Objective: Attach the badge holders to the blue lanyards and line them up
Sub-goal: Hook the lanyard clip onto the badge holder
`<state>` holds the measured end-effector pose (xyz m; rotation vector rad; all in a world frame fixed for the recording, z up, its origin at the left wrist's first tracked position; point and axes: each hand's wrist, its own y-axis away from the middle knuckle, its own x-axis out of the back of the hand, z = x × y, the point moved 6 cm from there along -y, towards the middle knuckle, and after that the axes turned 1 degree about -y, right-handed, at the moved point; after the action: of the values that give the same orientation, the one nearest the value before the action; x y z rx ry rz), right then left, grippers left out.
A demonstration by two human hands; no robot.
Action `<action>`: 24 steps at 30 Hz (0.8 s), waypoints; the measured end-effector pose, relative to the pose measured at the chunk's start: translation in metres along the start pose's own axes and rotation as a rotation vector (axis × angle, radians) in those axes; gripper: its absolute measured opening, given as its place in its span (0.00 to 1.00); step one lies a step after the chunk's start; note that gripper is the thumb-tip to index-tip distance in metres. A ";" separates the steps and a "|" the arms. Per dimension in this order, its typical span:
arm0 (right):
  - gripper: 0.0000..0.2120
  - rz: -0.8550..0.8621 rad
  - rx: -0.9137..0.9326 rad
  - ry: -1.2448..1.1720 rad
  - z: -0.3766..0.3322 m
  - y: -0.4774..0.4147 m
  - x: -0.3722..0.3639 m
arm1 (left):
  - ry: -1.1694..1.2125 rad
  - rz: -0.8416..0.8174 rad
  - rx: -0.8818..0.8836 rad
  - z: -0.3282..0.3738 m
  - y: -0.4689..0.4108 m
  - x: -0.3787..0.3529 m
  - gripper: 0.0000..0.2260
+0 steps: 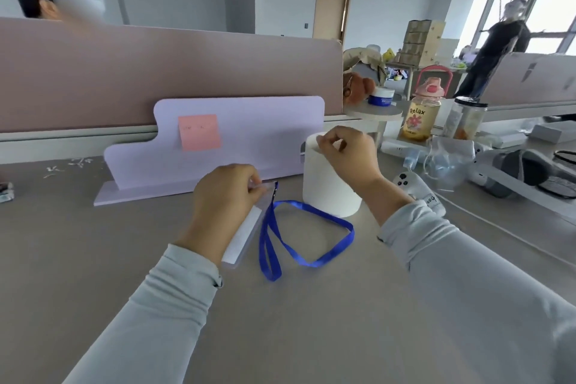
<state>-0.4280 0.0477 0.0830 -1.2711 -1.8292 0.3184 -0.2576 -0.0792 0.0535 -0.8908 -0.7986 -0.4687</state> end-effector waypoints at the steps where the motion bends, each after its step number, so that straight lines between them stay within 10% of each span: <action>1: 0.10 -0.064 0.040 -0.094 -0.012 0.014 -0.008 | -0.037 -0.009 -0.012 0.001 0.002 0.005 0.09; 10: 0.17 -0.729 -0.174 -0.212 -0.065 0.102 -0.088 | -0.289 -0.199 0.000 -0.028 0.045 0.060 0.08; 24: 0.07 -1.127 0.160 -0.145 -0.205 0.184 -0.188 | -0.275 -0.316 0.337 -0.172 0.161 0.150 0.04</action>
<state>-0.1338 -0.0830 -0.0054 0.0115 -2.2766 -0.0808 0.0136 -0.1381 0.0242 -0.5202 -1.2410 -0.4738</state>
